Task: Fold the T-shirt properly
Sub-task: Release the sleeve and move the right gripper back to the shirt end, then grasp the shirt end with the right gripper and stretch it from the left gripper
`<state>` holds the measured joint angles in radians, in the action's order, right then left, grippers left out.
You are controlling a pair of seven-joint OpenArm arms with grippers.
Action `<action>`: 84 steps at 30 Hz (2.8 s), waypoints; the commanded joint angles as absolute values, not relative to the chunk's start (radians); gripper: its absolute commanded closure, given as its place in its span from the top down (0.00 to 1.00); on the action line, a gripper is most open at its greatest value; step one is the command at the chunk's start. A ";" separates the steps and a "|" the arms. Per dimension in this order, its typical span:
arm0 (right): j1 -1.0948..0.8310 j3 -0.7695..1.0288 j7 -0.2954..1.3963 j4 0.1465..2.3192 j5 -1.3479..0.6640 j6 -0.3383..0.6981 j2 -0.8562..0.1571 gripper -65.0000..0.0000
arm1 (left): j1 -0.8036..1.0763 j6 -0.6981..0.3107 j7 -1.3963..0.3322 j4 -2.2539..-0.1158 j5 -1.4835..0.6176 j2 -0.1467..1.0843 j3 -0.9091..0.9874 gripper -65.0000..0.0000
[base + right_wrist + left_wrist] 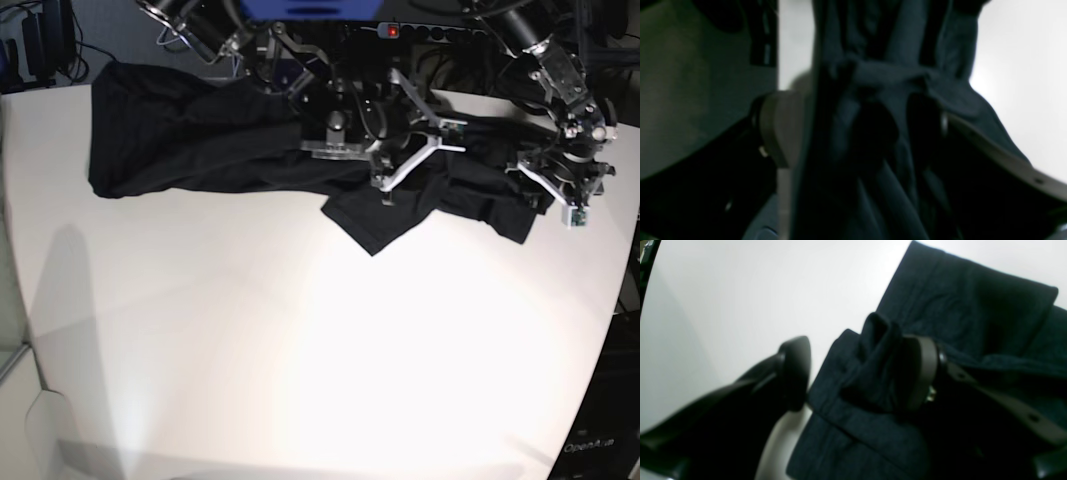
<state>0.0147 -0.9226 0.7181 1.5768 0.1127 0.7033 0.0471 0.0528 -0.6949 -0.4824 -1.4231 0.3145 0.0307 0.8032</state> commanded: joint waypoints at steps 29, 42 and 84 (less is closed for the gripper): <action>-0.157 -0.142 0.691 1.782 0.097 0.698 -0.255 0.00 | 0.058 -0.698 -0.515 -1.428 0.343 0.018 0.803 0.60; -0.329 0.059 0.648 1.833 0.097 0.698 -0.266 0.00 | 0.050 -0.698 -0.506 -1.328 0.341 0.025 0.800 0.60; 0.147 0.053 0.453 1.026 0.097 0.698 -0.397 0.00 | -0.133 -0.698 -0.506 -1.089 0.335 0.048 0.932 0.60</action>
<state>0.1555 0.0566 0.3397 1.0428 0.0013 0.7078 -0.3828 -0.1452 -0.7029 -0.3775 -1.1126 0.2626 0.0628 0.9340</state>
